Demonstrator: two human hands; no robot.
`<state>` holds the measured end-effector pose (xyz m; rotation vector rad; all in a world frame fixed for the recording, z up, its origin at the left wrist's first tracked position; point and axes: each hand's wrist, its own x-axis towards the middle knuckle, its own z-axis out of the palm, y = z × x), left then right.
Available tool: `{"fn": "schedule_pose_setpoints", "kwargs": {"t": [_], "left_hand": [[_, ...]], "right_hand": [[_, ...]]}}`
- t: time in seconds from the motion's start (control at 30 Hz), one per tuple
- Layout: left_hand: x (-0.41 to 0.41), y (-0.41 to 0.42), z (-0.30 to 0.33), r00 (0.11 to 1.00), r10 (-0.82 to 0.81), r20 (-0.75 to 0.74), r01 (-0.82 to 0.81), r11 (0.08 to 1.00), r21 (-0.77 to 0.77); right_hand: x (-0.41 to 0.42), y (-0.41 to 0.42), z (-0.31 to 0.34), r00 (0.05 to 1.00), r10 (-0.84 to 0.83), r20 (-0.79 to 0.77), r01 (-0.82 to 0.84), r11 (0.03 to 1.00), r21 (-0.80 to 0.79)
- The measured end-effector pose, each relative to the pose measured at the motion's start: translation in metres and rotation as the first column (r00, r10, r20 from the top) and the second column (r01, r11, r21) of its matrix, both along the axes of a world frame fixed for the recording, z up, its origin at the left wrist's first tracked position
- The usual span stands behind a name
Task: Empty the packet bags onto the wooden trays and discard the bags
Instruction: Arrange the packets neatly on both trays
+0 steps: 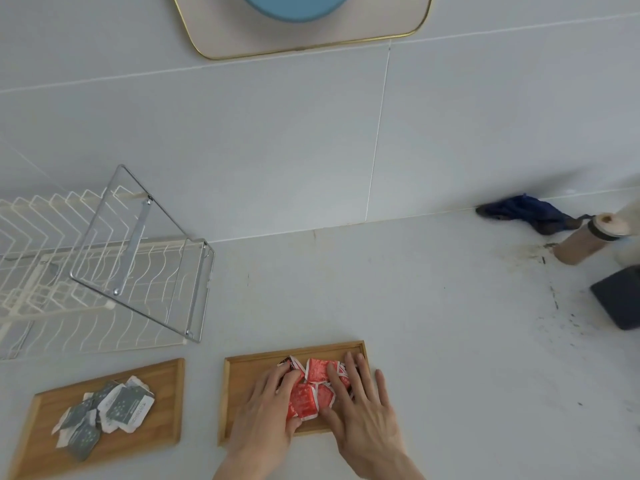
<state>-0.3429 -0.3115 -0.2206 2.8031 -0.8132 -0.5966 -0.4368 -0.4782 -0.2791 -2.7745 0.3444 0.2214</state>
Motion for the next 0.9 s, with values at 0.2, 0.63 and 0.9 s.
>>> {"fn": "schedule_pose_setpoints", "kwargs": {"t": [0.2, 0.63, 0.9], "left_hand": [[0.012, 0.018, 0.006, 0.999, -0.033, 0.014, 0.034, 0.993, -0.116], [0.083, 0.254, 0.032, 0.995, 0.099, 0.006, -0.094, 0.962, -0.255], [0.112, 0.422, 0.028, 0.947, 0.322, -0.021, -0.312, 0.897, -0.313]], "right_hand": [[-0.007, 0.014, 0.018, 0.991, -0.089, 0.097, 0.088, 0.996, 0.016], [0.087, 0.219, 0.064, 0.983, -0.116, 0.144, 0.121, 0.992, -0.027], [0.149, 0.376, 0.080, 0.995, -0.080, 0.062, 0.069, 0.984, 0.162]]}}
